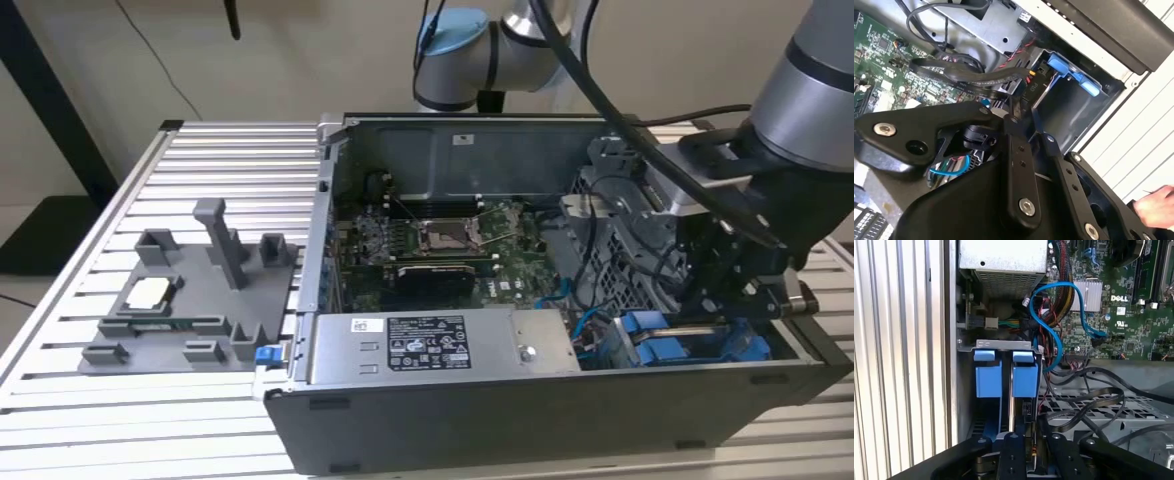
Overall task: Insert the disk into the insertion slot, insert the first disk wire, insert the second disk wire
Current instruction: 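Insert the second disk wire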
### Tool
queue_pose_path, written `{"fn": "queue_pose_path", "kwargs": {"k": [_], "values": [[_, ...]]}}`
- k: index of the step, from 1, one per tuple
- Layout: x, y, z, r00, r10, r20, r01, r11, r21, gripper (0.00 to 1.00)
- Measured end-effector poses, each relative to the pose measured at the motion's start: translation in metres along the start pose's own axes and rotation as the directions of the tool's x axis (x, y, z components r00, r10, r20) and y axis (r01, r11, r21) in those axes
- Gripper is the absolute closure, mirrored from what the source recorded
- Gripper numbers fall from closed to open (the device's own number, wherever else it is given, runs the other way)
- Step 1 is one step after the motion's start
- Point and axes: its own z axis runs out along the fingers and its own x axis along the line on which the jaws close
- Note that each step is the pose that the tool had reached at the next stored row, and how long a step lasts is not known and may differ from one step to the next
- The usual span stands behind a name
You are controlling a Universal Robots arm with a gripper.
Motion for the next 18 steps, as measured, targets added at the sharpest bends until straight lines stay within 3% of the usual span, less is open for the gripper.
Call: {"fn": "queue_pose_path", "kwargs": {"k": [6, 9, 14, 18], "values": [[-0.0001, -0.0076, 0.0007, 0.9999, 0.0, -0.011, -0.001, 0.9994, -0.036, 0.76], [-0.0004, -0.0092, -0.0023, 0.9999, 0.001, -0.0166, -0.001, 0.9986, -0.0533, 0.76], [-0.0011, -0.0104, -0.0135, 0.9998, 0.001, -0.0179, -0.002, 0.9979, -0.0649, 0.76], [-0.0017, -0.0113, -0.0213, 0.9998, 0.001, -0.0206, -0.002, 0.9976, -0.0687, 0.76]]}}
